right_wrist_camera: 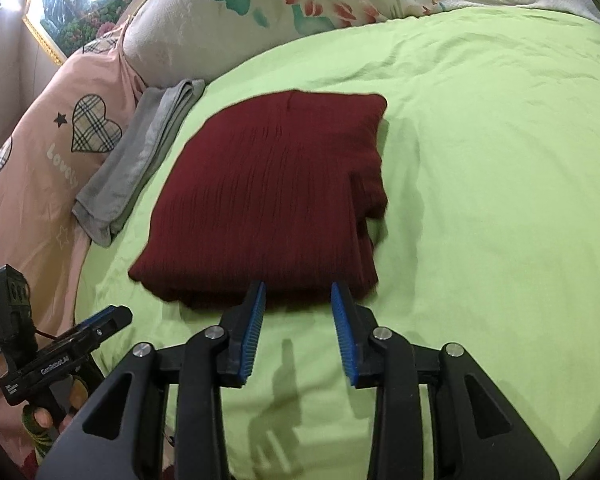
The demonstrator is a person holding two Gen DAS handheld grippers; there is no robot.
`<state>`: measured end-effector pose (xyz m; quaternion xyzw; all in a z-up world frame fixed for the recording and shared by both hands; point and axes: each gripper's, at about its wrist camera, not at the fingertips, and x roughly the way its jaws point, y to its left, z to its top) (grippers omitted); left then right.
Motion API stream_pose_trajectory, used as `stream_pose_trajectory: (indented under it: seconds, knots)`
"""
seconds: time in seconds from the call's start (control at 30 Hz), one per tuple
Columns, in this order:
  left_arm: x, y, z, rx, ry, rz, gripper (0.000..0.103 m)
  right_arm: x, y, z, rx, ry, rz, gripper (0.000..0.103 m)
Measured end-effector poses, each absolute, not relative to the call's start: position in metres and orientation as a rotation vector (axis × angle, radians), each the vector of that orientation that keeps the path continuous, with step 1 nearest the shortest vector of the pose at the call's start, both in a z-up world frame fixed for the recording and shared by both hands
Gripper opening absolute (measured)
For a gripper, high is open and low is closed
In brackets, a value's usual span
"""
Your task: Fold large clothes
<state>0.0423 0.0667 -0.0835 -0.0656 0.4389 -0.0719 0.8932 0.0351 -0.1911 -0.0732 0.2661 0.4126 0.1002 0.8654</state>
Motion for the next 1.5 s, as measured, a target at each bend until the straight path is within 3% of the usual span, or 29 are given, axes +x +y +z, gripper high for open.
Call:
stream_pose_trajectory:
  seconds: [0.07, 0.27, 0.4, 0.7, 0.93, 1.13, 1.5]
  knots:
    - [0.032, 0.066, -0.090, -0.097, 0.921, -0.123, 0.081, 0.024, -0.188, -0.076, 0.543, 0.876, 0.204, 0.055]
    - [-0.007, 0.053, -0.113, -0.012, 0.962, -0.096, 0.081, -0.011, -0.180, -0.080, 0.454, 0.895, 0.175, 0.072]
    - [-0.041, 0.039, -0.125, -0.001, 1.007, -0.148, 0.081, -0.028, -0.177, -0.080, 0.419, 0.900, 0.166, 0.076]
    - [-0.041, 0.034, -0.097, 0.110, 0.936, -0.181, 0.081, -0.044, -0.187, -0.084, 0.418, 0.906, 0.125, 0.077]
    - [-0.027, 0.054, -0.034, 0.178, 0.798, -0.125, 0.083, -0.042, -0.188, -0.054, 0.370, 0.887, 0.186, 0.078]
    - [-0.028, 0.062, 0.017, 0.242, 0.695, -0.071, 0.093, -0.049, -0.197, -0.013, 0.338, 0.825, 0.209, 0.082]
    - [-0.009, 0.042, -0.023, 0.238, 0.785, -0.096, 0.093, -0.031, -0.184, -0.028, 0.344, 0.857, 0.247, 0.082]
